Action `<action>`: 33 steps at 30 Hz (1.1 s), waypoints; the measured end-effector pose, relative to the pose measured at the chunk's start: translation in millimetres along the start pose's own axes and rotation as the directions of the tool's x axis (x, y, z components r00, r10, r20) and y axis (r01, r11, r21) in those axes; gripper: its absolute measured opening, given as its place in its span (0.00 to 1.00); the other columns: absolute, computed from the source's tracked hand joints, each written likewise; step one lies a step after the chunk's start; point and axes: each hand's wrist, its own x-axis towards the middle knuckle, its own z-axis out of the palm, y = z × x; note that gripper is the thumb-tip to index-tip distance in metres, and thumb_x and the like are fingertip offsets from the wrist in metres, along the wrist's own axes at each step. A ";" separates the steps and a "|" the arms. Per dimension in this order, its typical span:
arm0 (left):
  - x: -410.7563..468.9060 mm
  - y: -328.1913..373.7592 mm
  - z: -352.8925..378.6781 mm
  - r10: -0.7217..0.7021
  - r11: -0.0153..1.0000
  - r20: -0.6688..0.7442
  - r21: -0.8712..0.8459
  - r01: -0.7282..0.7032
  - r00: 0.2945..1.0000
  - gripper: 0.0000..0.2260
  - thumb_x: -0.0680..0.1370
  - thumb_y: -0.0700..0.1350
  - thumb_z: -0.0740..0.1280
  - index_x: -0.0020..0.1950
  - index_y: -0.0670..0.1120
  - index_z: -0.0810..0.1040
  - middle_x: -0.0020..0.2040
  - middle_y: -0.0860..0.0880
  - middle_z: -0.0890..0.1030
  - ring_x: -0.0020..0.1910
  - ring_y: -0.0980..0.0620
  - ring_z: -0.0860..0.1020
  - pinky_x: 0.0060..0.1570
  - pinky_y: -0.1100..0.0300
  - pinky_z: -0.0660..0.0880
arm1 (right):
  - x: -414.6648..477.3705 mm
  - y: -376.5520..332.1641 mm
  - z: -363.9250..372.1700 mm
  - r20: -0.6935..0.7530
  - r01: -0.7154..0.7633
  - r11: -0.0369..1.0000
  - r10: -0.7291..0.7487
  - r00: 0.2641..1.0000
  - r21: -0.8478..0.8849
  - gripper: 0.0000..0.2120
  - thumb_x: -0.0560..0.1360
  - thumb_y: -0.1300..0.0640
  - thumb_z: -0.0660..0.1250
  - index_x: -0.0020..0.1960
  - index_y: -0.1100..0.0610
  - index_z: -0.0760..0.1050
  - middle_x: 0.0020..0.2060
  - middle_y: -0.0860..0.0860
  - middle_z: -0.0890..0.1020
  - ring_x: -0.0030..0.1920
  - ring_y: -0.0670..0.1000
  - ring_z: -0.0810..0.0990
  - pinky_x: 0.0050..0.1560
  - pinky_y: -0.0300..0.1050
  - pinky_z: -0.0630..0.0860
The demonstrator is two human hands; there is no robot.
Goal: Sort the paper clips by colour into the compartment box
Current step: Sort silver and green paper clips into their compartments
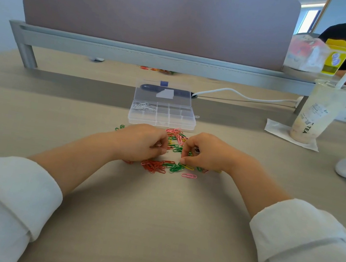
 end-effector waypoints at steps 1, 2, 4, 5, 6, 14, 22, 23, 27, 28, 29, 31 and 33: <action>0.4 -0.5 0.7 -0.007 0.998 -0.030 -0.063 0.006 1.000 0.04 0.80 0.48 0.59 0.45 0.51 0.68 0.37 0.55 0.72 0.35 0.56 0.70 0.34 0.63 0.65 | 0.4 0.3 0.3 -0.002 0.000 1.000 0.000 1.000 0.009 0.04 0.72 0.56 0.70 0.40 0.52 0.76 0.33 0.45 0.71 0.31 0.43 0.72 0.24 0.30 0.73; 0.8 -0.8 0.9 -0.020 0.991 -0.055 -0.137 0.012 0.998 0.05 0.80 0.48 0.58 0.44 0.51 0.67 0.38 0.56 0.72 0.37 0.55 0.70 0.36 0.61 0.65 | 0.8 0.7 0.5 -0.004 0.001 1.000 -0.001 1.000 0.013 0.04 0.72 0.56 0.70 0.40 0.52 0.76 0.33 0.45 0.71 0.31 0.43 0.72 0.24 0.30 0.73; 1.2 -1.9 0.7 -0.052 0.964 -0.090 -0.266 0.026 0.995 0.07 0.81 0.48 0.55 0.43 0.51 0.65 0.38 0.55 0.72 0.37 0.55 0.69 0.36 0.62 0.65 | 1.3 1.0 0.2 -0.006 0.008 1.000 -0.008 1.000 0.002 0.04 0.72 0.55 0.70 0.40 0.51 0.76 0.33 0.44 0.70 0.32 0.43 0.71 0.24 0.31 0.71; 0.7 -3.1 0.5 -0.067 0.948 -0.104 -0.317 0.031 0.992 0.08 0.81 0.47 0.54 0.42 0.51 0.65 0.37 0.54 0.71 0.36 0.55 0.68 0.36 0.63 0.65 | 1.1 1.0 -0.2 -0.007 0.014 1.000 -0.014 1.000 -0.006 0.04 0.72 0.55 0.70 0.40 0.51 0.76 0.34 0.44 0.70 0.33 0.43 0.71 0.24 0.31 0.70; 0.1 -4.5 0.2 -0.081 0.929 -0.117 -0.368 0.032 0.990 0.09 0.82 0.47 0.53 0.41 0.51 0.64 0.36 0.53 0.71 0.35 0.55 0.67 0.35 0.62 0.65 | 0.9 0.9 -0.9 -0.004 0.020 1.000 -0.020 1.000 -0.010 0.04 0.72 0.55 0.70 0.40 0.51 0.76 0.33 0.44 0.69 0.33 0.42 0.70 0.25 0.31 0.70; 2.4 -22.5 -6.2 -0.169 0.845 -0.210 -0.535 0.032 0.963 0.05 0.82 0.42 0.51 0.47 0.48 0.64 0.33 0.50 0.71 0.33 0.53 0.68 0.37 0.62 0.68 | 10.6 -2.5 -1.4 0.023 0.015 1.000 -0.014 1.000 -0.023 0.12 0.76 0.49 0.63 0.36 0.50 0.75 0.33 0.46 0.75 0.37 0.48 0.74 0.36 0.39 0.71; 19.5 -70.5 -16.7 -0.274 0.897 -0.246 -0.414 0.155 0.930 0.11 0.82 0.41 0.50 0.51 0.47 0.71 0.37 0.51 0.77 0.31 0.55 0.69 0.32 0.63 0.65 | 61.7 -22.4 -6.3 -0.079 0.028 0.998 -0.032 0.996 -0.052 0.15 0.81 0.54 0.52 0.52 0.57 0.77 0.36 0.42 0.73 0.35 0.41 0.70 0.38 0.39 0.65; 21.9 -74.8 -16.4 -0.275 0.904 -0.251 -0.396 0.161 0.928 0.10 0.82 0.41 0.50 0.50 0.47 0.71 0.38 0.51 0.78 0.31 0.56 0.70 0.32 0.64 0.65 | 68.6 -24.3 -7.4 -0.104 0.028 0.998 -0.035 0.994 -0.063 0.15 0.81 0.55 0.52 0.54 0.57 0.77 0.41 0.44 0.76 0.38 0.43 0.71 0.42 0.40 0.66; 31.9 -94.6 -15.7 -0.259 0.930 -0.273 -0.329 0.163 0.927 0.10 0.82 0.40 0.51 0.50 0.49 0.70 0.38 0.52 0.78 0.37 0.52 0.72 0.36 0.64 0.68 | 102.2 -28.5 -8.9 -0.169 0.037 0.990 -0.060 0.984 -0.137 0.15 0.81 0.56 0.52 0.56 0.55 0.76 0.56 0.53 0.79 0.54 0.53 0.75 0.51 0.45 0.71; 33.3 -97.6 -16.1 -0.253 0.941 -0.270 -0.293 0.171 0.929 0.10 0.81 0.40 0.51 0.52 0.49 0.71 0.37 0.52 0.76 0.36 0.52 0.72 0.36 0.61 0.68 | 109.2 -29.0 -8.0 -0.154 0.035 0.985 -0.062 0.986 -0.168 0.14 0.81 0.55 0.52 0.56 0.54 0.76 0.56 0.53 0.79 0.55 0.54 0.76 0.52 0.46 0.71; 34.0 -99.7 -16.6 -0.247 0.952 -0.266 -0.247 0.182 0.932 0.12 0.81 0.40 0.51 0.56 0.49 0.72 0.36 0.51 0.75 0.35 0.51 0.71 0.37 0.59 0.68 | 114.3 -29.3 -6.9 -0.137 0.033 0.980 -0.061 0.989 -0.196 0.13 0.81 0.54 0.53 0.56 0.54 0.76 0.55 0.53 0.80 0.55 0.54 0.76 0.51 0.46 0.72; 33.8 -102.3 -18.9 -0.227 0.971 -0.248 -0.129 0.200 0.942 0.15 0.81 0.40 0.51 0.62 0.49 0.73 0.38 0.49 0.75 0.36 0.50 0.70 0.40 0.57 0.67 | 122.4 -29.6 -5.1 -0.125 0.028 0.972 -0.058 0.990 -0.234 0.11 0.80 0.52 0.57 0.54 0.54 0.76 0.52 0.52 0.80 0.51 0.52 0.76 0.48 0.45 0.71; 31.5 -103.8 -19.6 -0.198 0.980 -0.217 -0.032 0.196 0.956 0.16 0.80 0.39 0.52 0.62 0.50 0.73 0.35 0.50 0.73 0.37 0.50 0.68 0.40 0.58 0.66 | 126.1 -29.9 -5.3 -0.131 0.015 0.968 -0.049 0.990 -0.250 0.11 0.79 0.51 0.59 0.52 0.55 0.76 0.49 0.52 0.80 0.46 0.50 0.73 0.45 0.44 0.70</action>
